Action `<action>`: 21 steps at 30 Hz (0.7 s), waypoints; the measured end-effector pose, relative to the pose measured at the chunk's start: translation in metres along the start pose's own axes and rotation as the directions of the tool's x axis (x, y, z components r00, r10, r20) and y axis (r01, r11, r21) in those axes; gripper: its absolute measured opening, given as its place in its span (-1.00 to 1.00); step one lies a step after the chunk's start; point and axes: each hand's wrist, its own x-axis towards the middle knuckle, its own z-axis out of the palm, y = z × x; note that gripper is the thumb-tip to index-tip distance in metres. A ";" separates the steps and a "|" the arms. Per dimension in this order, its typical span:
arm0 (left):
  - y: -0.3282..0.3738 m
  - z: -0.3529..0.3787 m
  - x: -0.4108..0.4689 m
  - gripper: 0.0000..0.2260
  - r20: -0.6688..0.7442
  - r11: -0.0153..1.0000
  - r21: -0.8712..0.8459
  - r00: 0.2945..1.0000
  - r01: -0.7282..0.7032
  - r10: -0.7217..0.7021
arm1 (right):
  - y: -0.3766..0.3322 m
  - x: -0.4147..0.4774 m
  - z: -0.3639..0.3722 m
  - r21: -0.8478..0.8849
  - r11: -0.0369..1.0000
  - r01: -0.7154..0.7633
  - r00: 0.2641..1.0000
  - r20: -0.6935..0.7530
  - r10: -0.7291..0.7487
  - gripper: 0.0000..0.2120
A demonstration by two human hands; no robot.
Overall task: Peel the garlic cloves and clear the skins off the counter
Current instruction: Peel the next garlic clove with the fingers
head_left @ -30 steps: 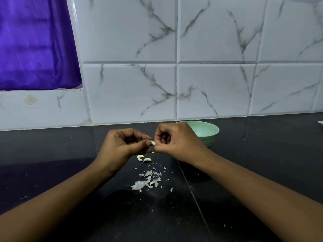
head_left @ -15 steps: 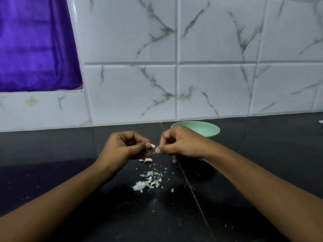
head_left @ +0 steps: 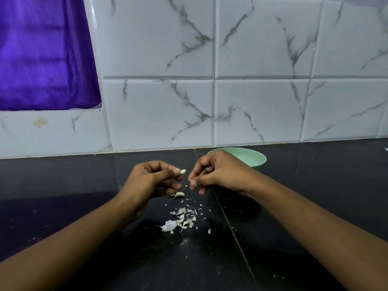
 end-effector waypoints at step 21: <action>-0.001 0.003 -0.001 -0.95 0.018 1.000 -0.026 1.000 0.002 -0.002 | 0.014 0.010 0.017 0.082 0.993 0.089 0.973 -0.223 -0.068 -0.88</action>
